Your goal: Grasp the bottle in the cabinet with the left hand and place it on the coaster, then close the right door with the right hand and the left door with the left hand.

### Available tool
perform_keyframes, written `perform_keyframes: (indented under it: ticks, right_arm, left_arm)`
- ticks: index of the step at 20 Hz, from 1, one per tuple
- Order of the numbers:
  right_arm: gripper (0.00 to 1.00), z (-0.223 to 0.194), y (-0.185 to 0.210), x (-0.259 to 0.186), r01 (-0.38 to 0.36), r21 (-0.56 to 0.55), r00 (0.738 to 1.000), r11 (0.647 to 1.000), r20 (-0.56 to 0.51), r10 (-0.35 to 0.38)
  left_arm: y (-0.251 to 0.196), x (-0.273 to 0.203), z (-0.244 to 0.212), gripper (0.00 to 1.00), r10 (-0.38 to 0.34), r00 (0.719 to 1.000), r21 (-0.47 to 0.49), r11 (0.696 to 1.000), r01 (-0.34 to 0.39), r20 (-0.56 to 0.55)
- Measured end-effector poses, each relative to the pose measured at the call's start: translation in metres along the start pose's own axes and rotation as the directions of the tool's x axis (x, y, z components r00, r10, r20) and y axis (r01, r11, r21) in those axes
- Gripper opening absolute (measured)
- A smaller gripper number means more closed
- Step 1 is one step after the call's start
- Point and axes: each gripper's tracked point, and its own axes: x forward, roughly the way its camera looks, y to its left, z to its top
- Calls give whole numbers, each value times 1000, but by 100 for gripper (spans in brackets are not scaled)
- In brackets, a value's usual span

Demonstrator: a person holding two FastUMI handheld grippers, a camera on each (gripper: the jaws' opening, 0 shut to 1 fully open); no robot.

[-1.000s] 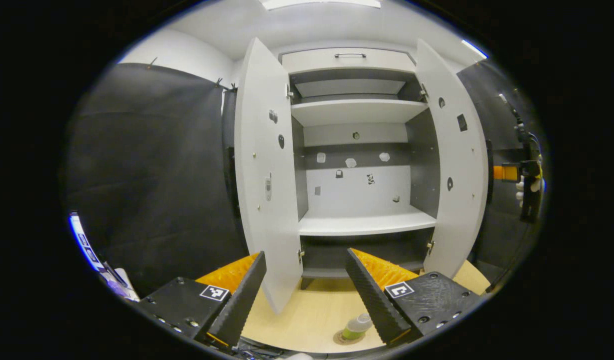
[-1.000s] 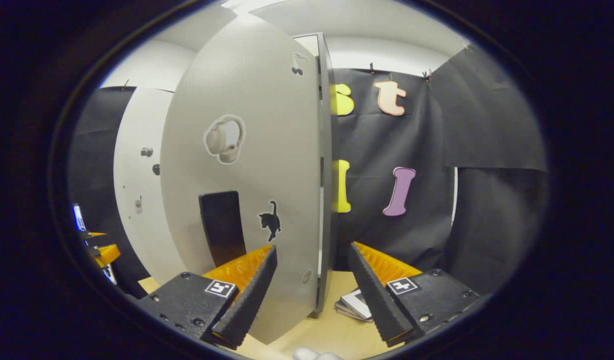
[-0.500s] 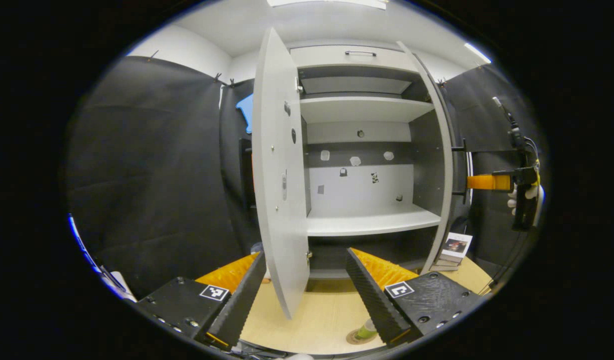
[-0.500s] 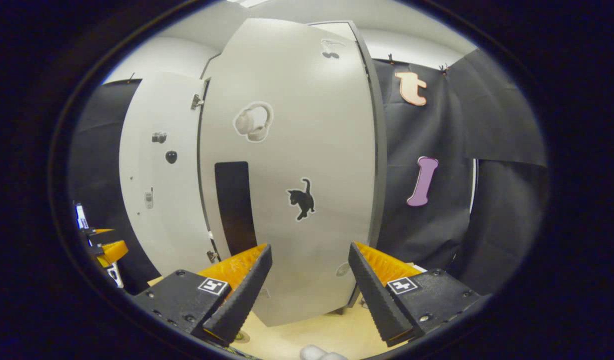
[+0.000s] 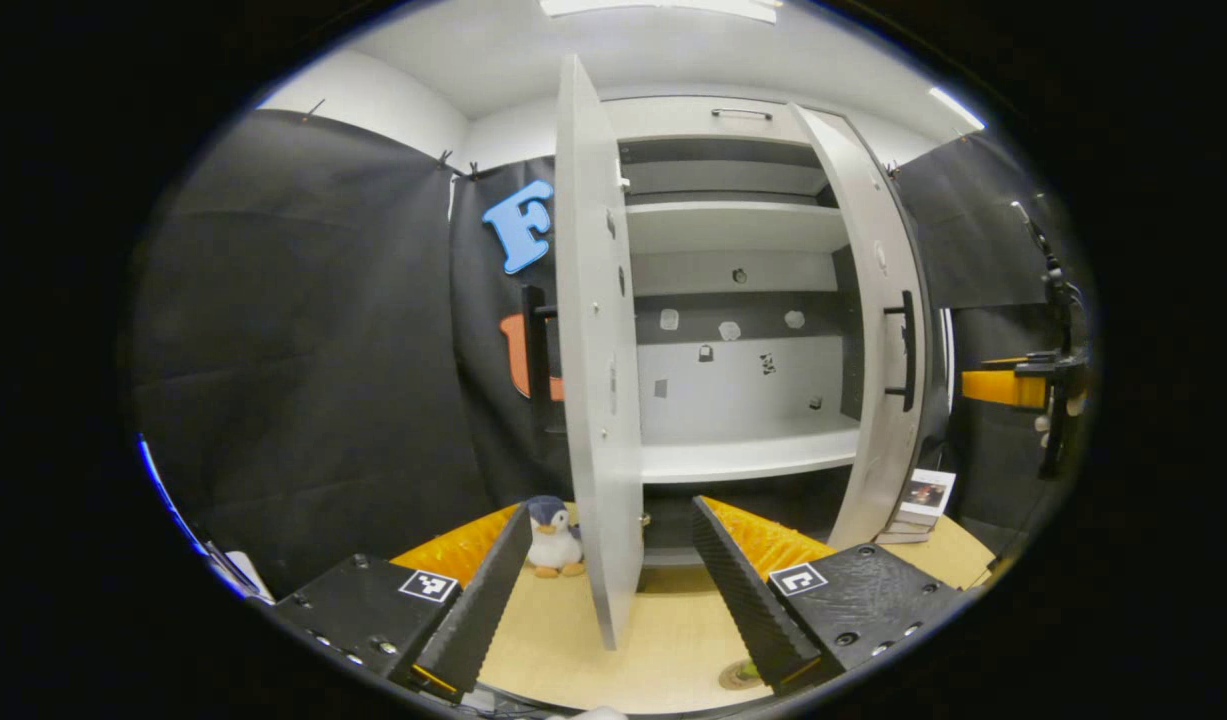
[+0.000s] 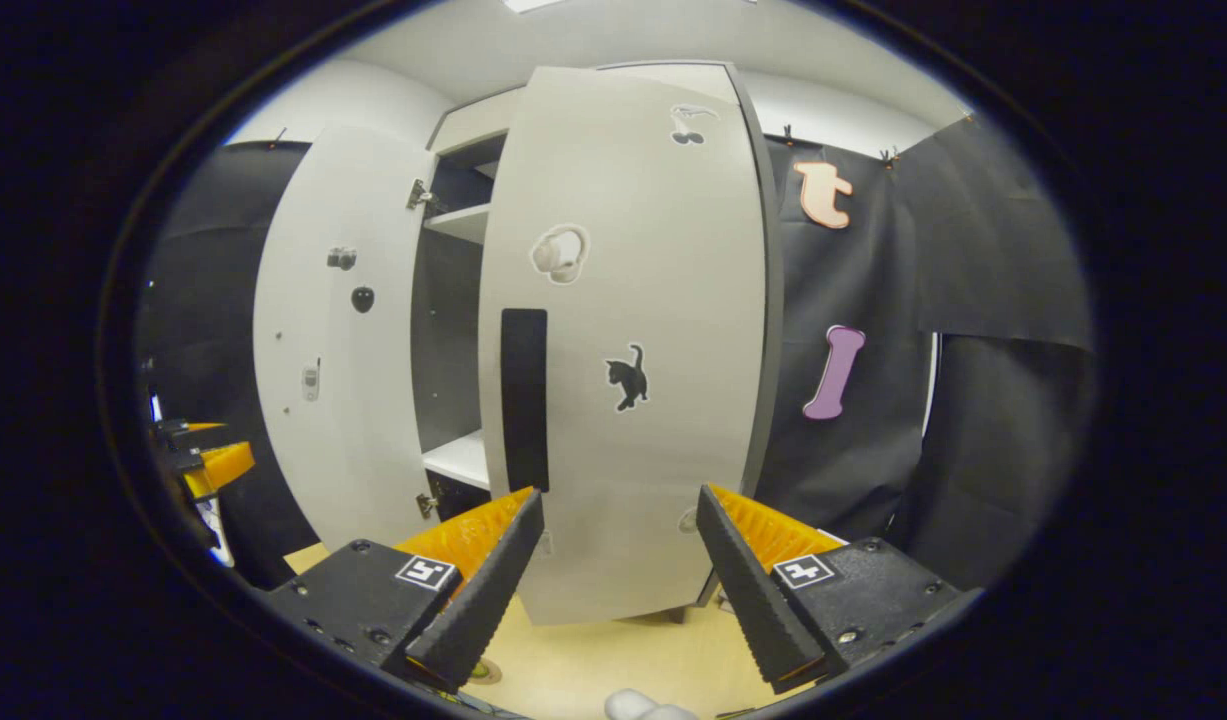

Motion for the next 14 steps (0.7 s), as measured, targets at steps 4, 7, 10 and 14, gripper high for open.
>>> perform_keyframes:
  ticks: [4,7,10,14]
  right_arm:
    - [100,-17,19,-18,18,15,1000,1000,-18,-17]
    - [100,-34,32,-33,40,36,998,999,-47,-39]
    - [100,-50,44,-52,69,52,996,996,-69,-65]
    - [100,-70,54,-77,96,106,992,990,-94,-86]
  left_arm:
    - [42,14,13,97,37,999,13,999,-37,22]
    - [80,33,26,98,63,997,30,997,-65,45]
    - [111,54,44,98,78,995,23,997,-80,70]
    - [130,81,64,97,74,992,43,996,-79,99]
